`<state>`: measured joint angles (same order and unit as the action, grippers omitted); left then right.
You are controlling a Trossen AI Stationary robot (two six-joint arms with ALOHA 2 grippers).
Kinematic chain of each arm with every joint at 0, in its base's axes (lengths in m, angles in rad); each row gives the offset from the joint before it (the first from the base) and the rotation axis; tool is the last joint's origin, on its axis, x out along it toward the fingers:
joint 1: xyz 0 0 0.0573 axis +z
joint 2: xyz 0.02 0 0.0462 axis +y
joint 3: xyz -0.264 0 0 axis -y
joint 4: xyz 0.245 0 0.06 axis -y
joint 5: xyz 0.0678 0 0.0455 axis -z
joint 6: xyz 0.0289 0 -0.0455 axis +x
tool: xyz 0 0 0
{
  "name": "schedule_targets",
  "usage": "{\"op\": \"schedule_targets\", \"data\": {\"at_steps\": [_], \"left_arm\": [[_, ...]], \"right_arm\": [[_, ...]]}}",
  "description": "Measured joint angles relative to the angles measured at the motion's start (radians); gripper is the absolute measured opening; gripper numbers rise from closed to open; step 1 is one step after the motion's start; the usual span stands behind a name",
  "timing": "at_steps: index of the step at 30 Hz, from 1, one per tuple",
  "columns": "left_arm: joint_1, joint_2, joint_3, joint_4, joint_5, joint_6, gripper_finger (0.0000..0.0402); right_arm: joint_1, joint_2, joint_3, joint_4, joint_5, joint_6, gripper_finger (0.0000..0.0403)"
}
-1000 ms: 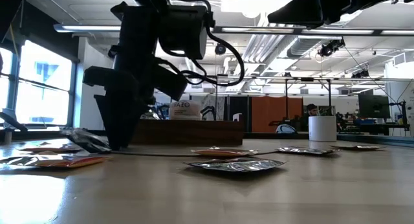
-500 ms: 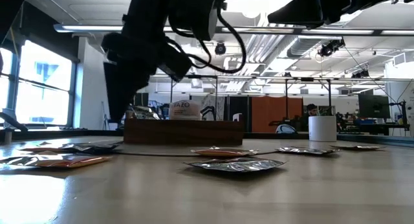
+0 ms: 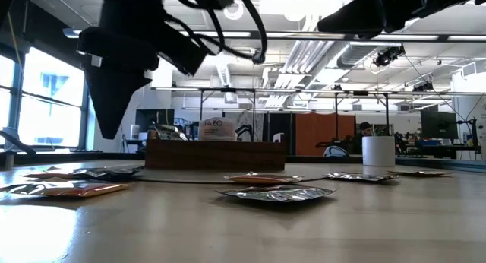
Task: Pick & Place Tea
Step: Put the purple tea bag into the left section of the wooden organizer
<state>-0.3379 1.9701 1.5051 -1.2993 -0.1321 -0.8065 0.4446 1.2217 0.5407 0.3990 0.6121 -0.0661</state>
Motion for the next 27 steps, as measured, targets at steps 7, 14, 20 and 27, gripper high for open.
{"op": "schedule_targets", "data": {"at_steps": [7,14,20,27], "left_arm": [[0.001,-0.001,-0.004,0.059,-0.088,-0.100,0.0230],[0.011,-0.002,-0.173,0.173,-0.021,-0.146,0.0230],[0.017,-0.012,-0.256,0.244,-0.012,-0.140,0.0230],[0.026,-0.013,-0.283,0.296,0.044,-0.093,0.0173]], "right_arm": [[0.000,0.000,0.000,0.003,0.000,0.017,0.0008],[0.001,0.000,0.000,0.001,-0.024,0.041,0.0002],[0.001,0.000,0.000,0.001,-0.020,0.042,0.0008],[0.001,0.000,0.000,0.001,-0.019,0.041,0.0003]]}}
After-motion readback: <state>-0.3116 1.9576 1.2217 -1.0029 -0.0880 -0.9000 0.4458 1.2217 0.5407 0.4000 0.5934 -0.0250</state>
